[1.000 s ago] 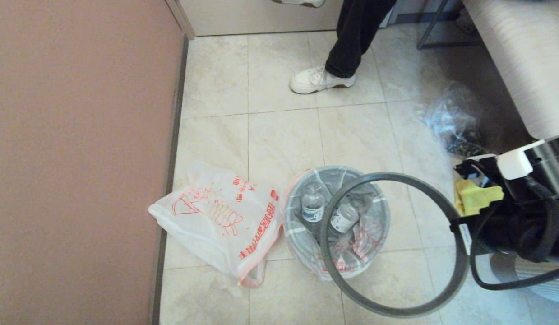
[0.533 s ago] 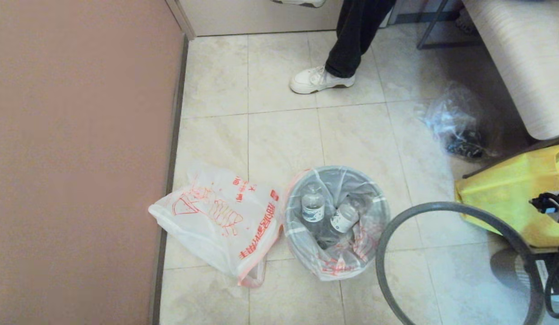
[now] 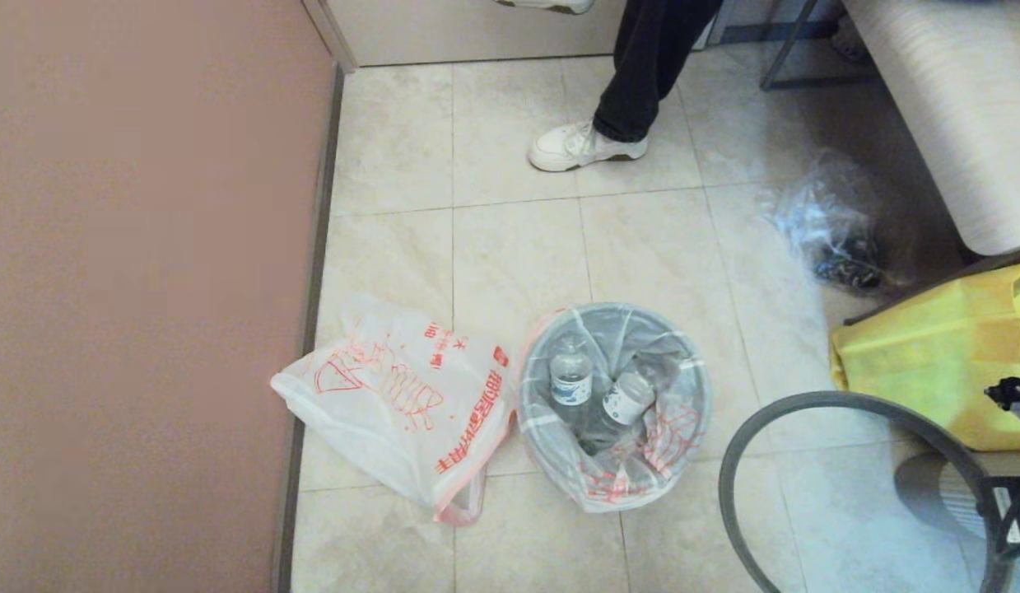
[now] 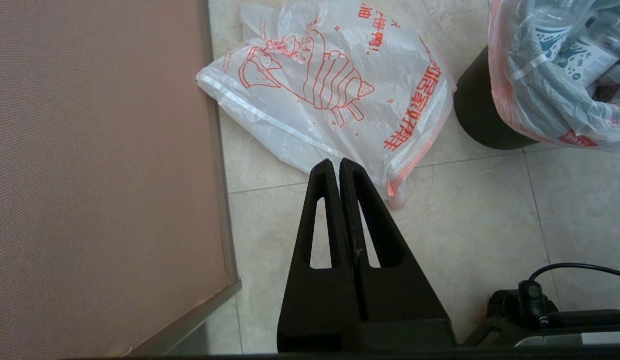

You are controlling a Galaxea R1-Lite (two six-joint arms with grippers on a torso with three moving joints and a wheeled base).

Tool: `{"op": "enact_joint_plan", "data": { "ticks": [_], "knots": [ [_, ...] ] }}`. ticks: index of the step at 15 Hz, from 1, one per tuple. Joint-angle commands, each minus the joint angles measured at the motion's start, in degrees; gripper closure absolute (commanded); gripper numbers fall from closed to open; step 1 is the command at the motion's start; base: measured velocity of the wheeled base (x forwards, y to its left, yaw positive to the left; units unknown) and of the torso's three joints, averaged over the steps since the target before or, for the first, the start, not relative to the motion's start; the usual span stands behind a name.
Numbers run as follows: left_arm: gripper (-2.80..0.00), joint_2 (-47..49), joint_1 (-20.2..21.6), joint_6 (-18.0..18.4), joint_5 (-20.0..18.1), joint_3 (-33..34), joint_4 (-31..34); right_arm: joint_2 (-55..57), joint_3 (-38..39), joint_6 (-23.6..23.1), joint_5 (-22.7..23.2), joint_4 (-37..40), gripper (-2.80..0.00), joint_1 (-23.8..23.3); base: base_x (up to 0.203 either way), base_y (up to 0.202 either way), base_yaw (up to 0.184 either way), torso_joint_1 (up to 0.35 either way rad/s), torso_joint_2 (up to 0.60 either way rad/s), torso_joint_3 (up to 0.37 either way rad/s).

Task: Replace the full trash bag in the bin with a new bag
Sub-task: Place the trash can ring on the floor

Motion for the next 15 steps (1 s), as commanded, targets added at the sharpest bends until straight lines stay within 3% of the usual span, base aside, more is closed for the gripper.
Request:
{"op": "enact_joint_plan", "data": {
  "ticks": [1, 6, 9, 15],
  "knots": [
    [0.0, 0.1, 0.0, 0.0, 0.0, 0.0, 0.0, 8.5, 1.2, -0.9, 0.2, -4.2, 0.0, -1.5, 0.0, 0.0, 0.0, 0.0, 0.0, 0.0],
    [0.0, 0.1, 0.0, 0.0, 0.0, 0.0, 0.0, 29.3, 1.6, -4.9, 0.7, -25.5, 0.0, -2.5, 0.0, 0.0, 0.0, 0.0, 0.0, 0.0],
    [0.0, 0.1, 0.0, 0.0, 0.0, 0.0, 0.0, 42.2, -2.1, -7.7, 0.7, -35.4, 0.0, -2.5, 0.0, 0.0, 0.0, 0.0, 0.0, 0.0],
    [0.0, 0.1, 0.0, 0.0, 0.0, 0.0, 0.0, 54.2, -15.9, -10.7, 0.5, -39.0, 0.0, 0.7, 0.0, 0.0, 0.0, 0.0, 0.0, 0.0]
  ]
}}
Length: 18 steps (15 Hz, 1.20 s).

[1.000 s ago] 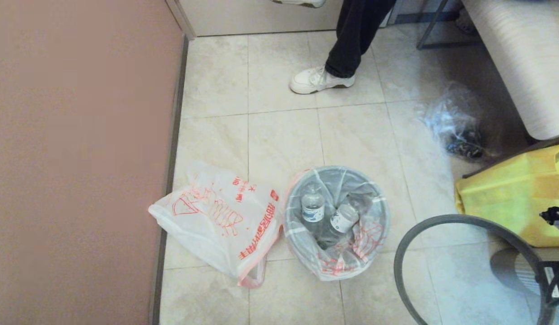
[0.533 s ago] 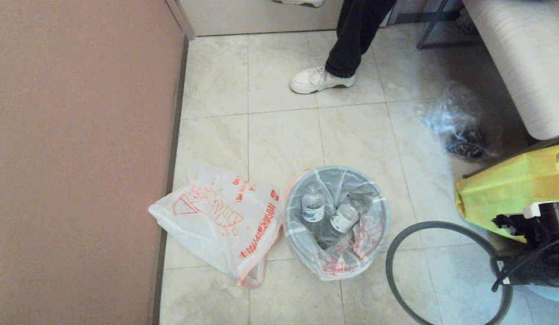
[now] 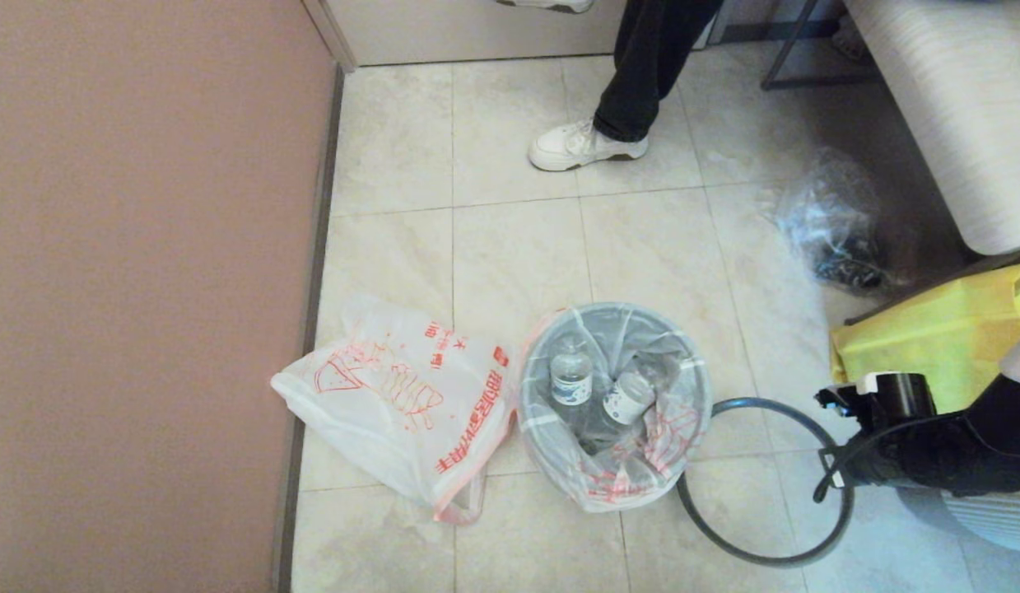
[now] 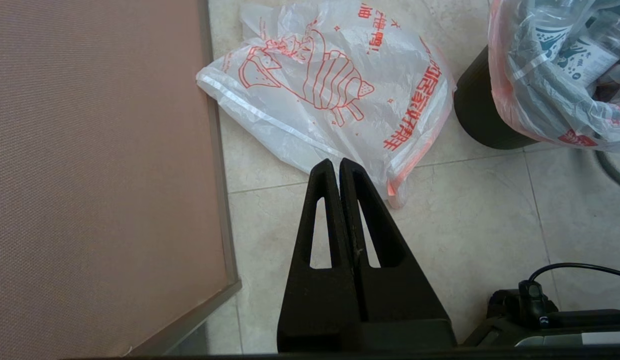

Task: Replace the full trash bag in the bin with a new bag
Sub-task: Place the trash can ring on the floor

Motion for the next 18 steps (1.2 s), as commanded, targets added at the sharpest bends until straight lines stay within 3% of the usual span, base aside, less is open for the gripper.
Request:
{"op": "enact_joint_plan", "data": {
  "ticks": [1, 3, 4, 8, 12, 16, 17, 18],
  "knots": [
    [0.0, 0.1, 0.0, 0.0, 0.0, 0.0, 0.0, 5.2, -3.8, -0.1, -0.1, -0.1, 0.0, 0.9, 0.0, 0.0, 0.0, 0.0, 0.0, 0.0],
    [0.0, 0.1, 0.0, 0.0, 0.0, 0.0, 0.0, 5.8, -4.5, -0.2, -0.1, 0.0, 0.0, 2.1, 0.0, 0.0, 0.0, 0.0, 0.0, 0.0],
    [0.0, 0.1, 0.0, 0.0, 0.0, 0.0, 0.0, 5.6, -3.8, 0.0, -0.2, 0.0, -2.8, 2.5, 0.0, 0.0, 0.0, 0.0, 0.0, 0.0],
    [0.0, 0.1, 0.0, 0.0, 0.0, 0.0, 0.0, 0.0, 3.7, 0.1, -2.6, -0.1, -2.8, 2.5, 0.0, 0.0, 0.0, 0.0, 0.0, 0.0],
    [0.0, 0.1, 0.0, 0.0, 0.0, 0.0, 0.0, -13.7, 14.4, 0.6, -3.2, -0.3, -2.8, 3.6, 0.0, 0.0, 0.0, 0.0, 0.0, 0.0],
    [0.0, 0.1, 0.0, 0.0, 0.0, 0.0, 0.0, -24.4, 24.2, 6.3, -3.3, -0.2, -2.8, 8.1, 0.0, 0.0, 0.0, 0.0, 0.0, 0.0],
    [0.0, 0.1, 0.0, 0.0, 0.0, 0.0, 0.0, -24.9, 25.3, 8.4, -3.2, -0.2, 0.0, 9.8, 0.0, 0.0, 0.0, 0.0, 0.0, 0.0],
    [0.0, 0.1, 0.0, 0.0, 0.0, 0.0, 0.0, -25.5, 26.0, 9.9, -3.0, -0.3, 0.0, 11.6, 0.0, 0.0, 0.0, 0.0, 0.0, 0.0]
  ]
}}
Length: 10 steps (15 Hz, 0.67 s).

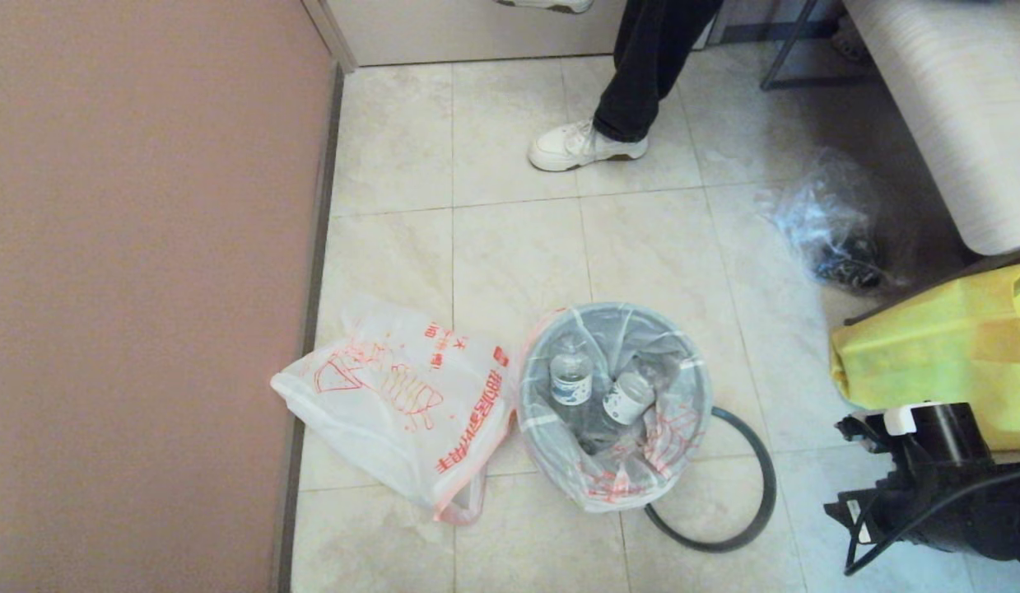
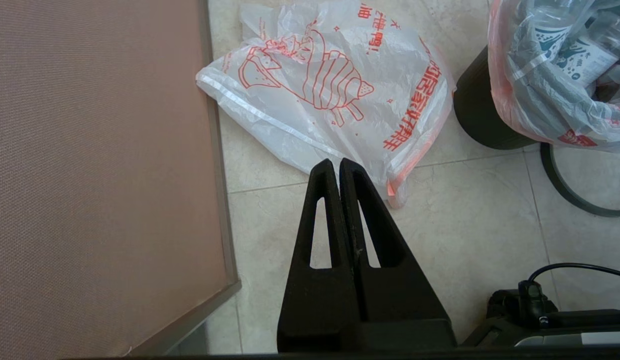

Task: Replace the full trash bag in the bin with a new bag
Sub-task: Place the trash bag on the floor

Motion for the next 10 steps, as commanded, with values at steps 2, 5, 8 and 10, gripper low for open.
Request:
{"op": "enact_joint_plan", "data": {
  "ticks": [2, 5, 8, 10],
  "knots": [
    [0.0, 0.1, 0.0, 0.1, 0.0, 0.0, 0.0, -2.9, -0.1, 3.2, 0.2, -0.3, 0.0, 3.9, 0.0, 0.0, 0.0, 0.0, 0.0, 0.0],
    [0.0, 0.1, 0.0, 0.1, 0.0, 0.0, 0.0, -2.4, -2.8, 4.6, 2.6, -0.3, 0.0, 5.3, 0.0, 0.0, 0.0, 0.0, 0.0, 0.0],
    [0.0, 0.1, 0.0, 0.1, 0.0, 0.0, 0.0, 1.2, -5.1, 8.6, 5.9, -0.4, 0.0, 7.1, 0.0, 0.0, 0.0, 0.0, 0.0, 0.0],
    [0.0, 0.1, 0.0, 0.1, 0.0, 0.0, 0.0, 2.7, -6.8, 9.9, 7.8, -0.4, 0.0, 8.8, 0.0, 0.0, 0.0, 0.0, 0.0, 0.0]
  ]
}}
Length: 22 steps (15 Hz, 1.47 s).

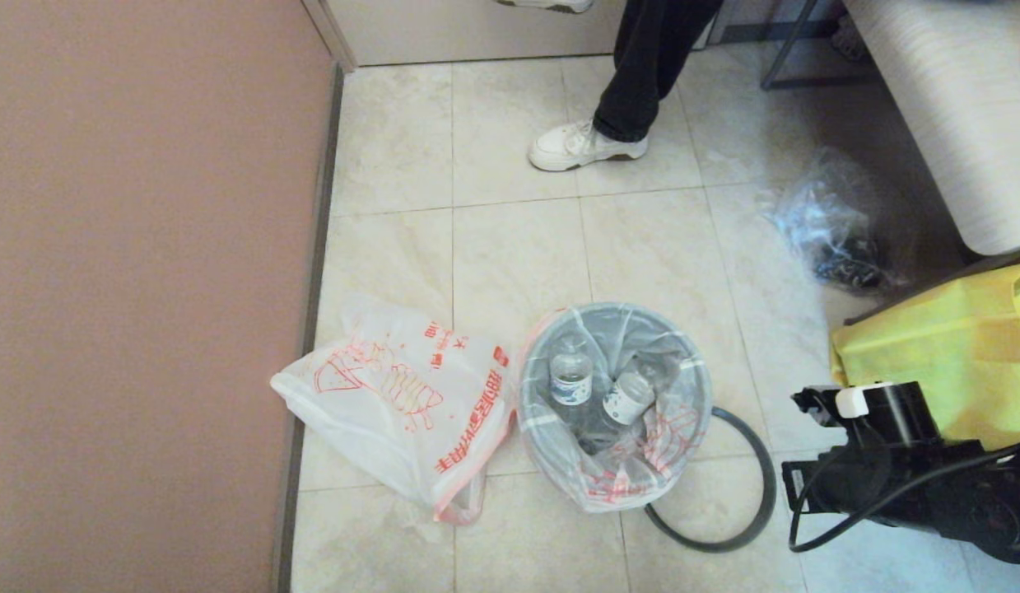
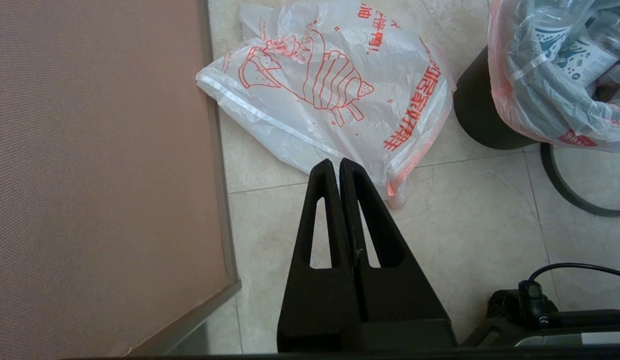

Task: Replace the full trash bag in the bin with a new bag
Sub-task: Place the trash bag on the floor

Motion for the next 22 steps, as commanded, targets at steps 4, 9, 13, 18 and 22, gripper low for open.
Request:
{"op": "enact_joint_plan", "data": {
  "ticks": [4, 9, 13, 18, 22],
  "knots": [
    [0.0, 0.1, 0.0, 0.0, 0.0, 0.0, 0.0, 0.9, -5.0, -0.1, -0.5, 0.4, 0.0, 7.5, 0.0, 0.0, 0.0, 0.0, 0.0, 0.0],
    [0.0, 0.1, 0.0, 0.0, 0.0, 0.0, 0.0, -1.7, -6.3, 0.0, -4.0, 7.3, 0.0, 14.6, 0.0, 0.0, 0.0, 0.0, 0.0, 0.0],
    [0.0, 0.1, 0.0, 0.0, 0.0, 0.0, 0.0, -9.0, -3.4, -0.1, -6.6, 13.1, 0.0, 14.2, 0.0, 0.0, 0.0, 0.0, 0.0, 0.0],
    [0.0, 0.1, 0.0, 0.0, 0.0, 0.0, 0.0, -15.9, -2.7, 7.3, -9.1, 20.3, 0.0, 18.4, 0.0, 0.0, 0.0, 0.0, 0.0, 0.0],
    [0.0, 0.1, 0.0, 0.0, 0.0, 0.0, 0.0, -11.3, -4.8, 12.3, -9.3, 21.8, 0.0, 20.5, 0.0, 0.0, 0.0, 0.0, 0.0, 0.0]
  ]
}}
